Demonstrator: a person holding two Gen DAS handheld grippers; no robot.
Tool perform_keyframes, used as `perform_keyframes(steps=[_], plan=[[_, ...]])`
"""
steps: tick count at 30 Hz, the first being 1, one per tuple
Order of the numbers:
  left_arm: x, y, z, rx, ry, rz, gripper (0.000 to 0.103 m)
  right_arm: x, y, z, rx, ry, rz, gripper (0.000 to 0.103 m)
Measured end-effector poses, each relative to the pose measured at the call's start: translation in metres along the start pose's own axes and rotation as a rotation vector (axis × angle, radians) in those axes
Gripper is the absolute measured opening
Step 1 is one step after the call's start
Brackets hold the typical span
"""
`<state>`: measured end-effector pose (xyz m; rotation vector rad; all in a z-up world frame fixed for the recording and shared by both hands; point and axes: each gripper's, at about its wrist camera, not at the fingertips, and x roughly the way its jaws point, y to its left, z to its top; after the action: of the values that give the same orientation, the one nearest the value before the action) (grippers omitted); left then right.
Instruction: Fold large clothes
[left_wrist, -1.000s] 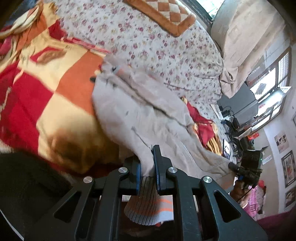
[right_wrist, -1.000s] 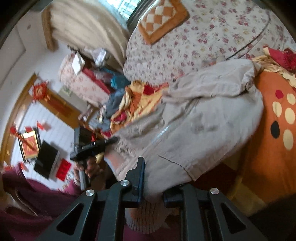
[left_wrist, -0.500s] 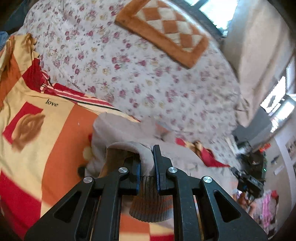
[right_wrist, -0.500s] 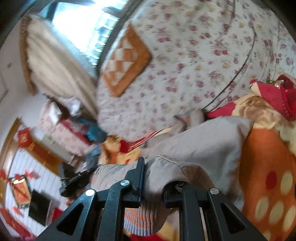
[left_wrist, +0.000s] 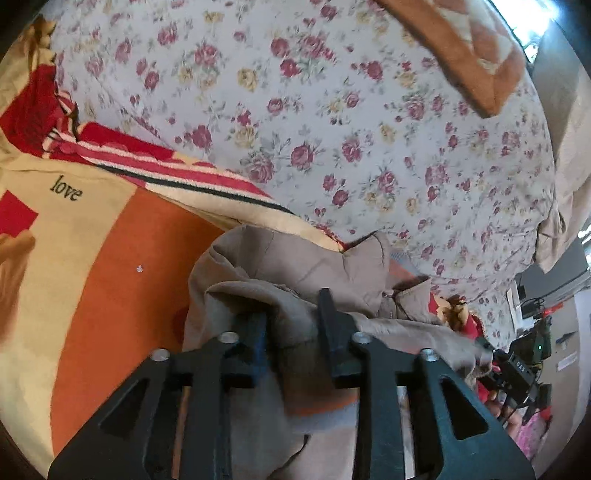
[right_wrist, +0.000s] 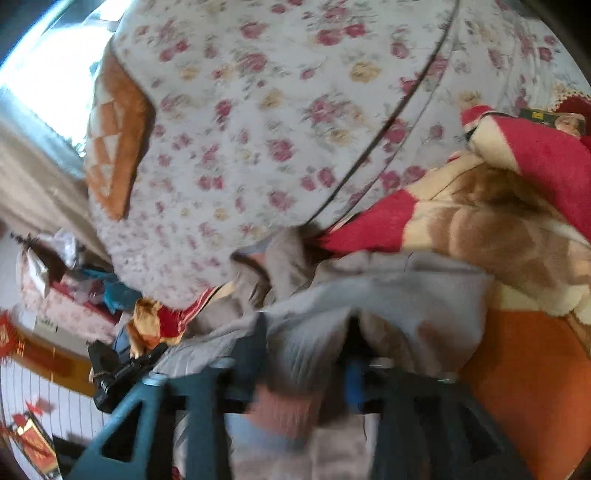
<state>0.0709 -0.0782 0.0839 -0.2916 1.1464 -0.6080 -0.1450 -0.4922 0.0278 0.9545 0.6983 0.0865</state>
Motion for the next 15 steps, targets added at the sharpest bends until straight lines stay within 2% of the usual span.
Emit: perform_keyframes(steps=[1, 4, 8, 10, 15], plan=[[-0.004, 0.0, 0.002, -0.006, -0.006, 0.0, 0.052, -0.003, 0.0, 0.001, 0.005, -0.016, 0.01, 0.041], [-0.027, -0.004, 0.007, -0.01, -0.067, -0.007, 0.069, -0.027, 0.003, 0.001, 0.021, -0.063, 0.045, 0.042], [-0.047, -0.02, -0.002, 0.035, -0.082, -0.001, 0.069, -0.053, 0.038, -0.016, -0.117, -0.083, 0.045, 0.042], [-0.046, -0.03, -0.009, 0.057, -0.071, 0.011, 0.069, -0.048, 0.058, -0.029, -0.198, -0.041, 0.036, 0.042], [-0.016, -0.06, -0.029, 0.157, -0.001, 0.158, 0.069, 0.019, 0.104, -0.058, -0.384, 0.087, -0.157, 0.043]])
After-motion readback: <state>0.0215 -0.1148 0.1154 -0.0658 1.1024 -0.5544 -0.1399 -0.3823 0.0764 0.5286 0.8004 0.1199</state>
